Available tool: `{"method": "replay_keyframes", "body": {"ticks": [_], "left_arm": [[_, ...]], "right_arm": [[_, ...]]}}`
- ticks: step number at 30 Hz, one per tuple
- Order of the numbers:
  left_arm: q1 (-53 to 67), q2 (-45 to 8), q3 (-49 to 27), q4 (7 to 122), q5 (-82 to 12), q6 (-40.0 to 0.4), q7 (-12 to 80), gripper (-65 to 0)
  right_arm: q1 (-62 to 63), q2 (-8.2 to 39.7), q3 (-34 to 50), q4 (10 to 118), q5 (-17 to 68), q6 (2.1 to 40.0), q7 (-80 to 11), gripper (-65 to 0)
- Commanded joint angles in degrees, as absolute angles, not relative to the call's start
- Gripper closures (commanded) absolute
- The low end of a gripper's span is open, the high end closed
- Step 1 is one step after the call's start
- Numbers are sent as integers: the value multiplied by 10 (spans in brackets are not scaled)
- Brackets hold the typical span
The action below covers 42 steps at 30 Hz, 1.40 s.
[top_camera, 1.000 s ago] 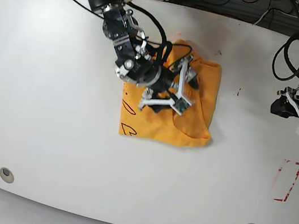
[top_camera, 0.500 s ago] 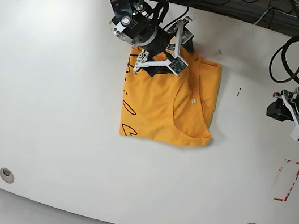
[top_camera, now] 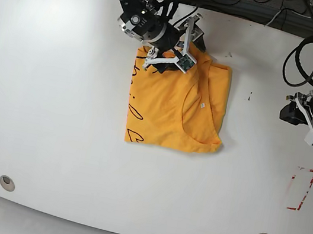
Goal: Layout the t-shirt on the table in an organized manner, then fold the t-shirt properly
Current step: 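Drag the folded shirt with the right gripper and lay it flat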
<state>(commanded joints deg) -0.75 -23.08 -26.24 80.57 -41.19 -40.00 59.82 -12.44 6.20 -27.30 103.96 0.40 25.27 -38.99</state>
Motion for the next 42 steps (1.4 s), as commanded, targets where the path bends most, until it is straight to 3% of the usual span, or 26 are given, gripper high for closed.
{"method": "replay_keyframes", "body": {"ticks": [14, 32, 42], "left_arm": [[5, -231, -262, 806, -413, -400, 598, -176], [5, -231, -262, 806, -413, -400, 598, -176], [5, -232, -262, 806, -413, -400, 598, -176]], "right_arm": [[-175, 65, -255, 1111, 3, 252, -394, -409], [-208, 48, -209, 1084, 10, 256, -390, -409], [-179, 38, -200, 1043, 81, 257, -390, -409]]}}
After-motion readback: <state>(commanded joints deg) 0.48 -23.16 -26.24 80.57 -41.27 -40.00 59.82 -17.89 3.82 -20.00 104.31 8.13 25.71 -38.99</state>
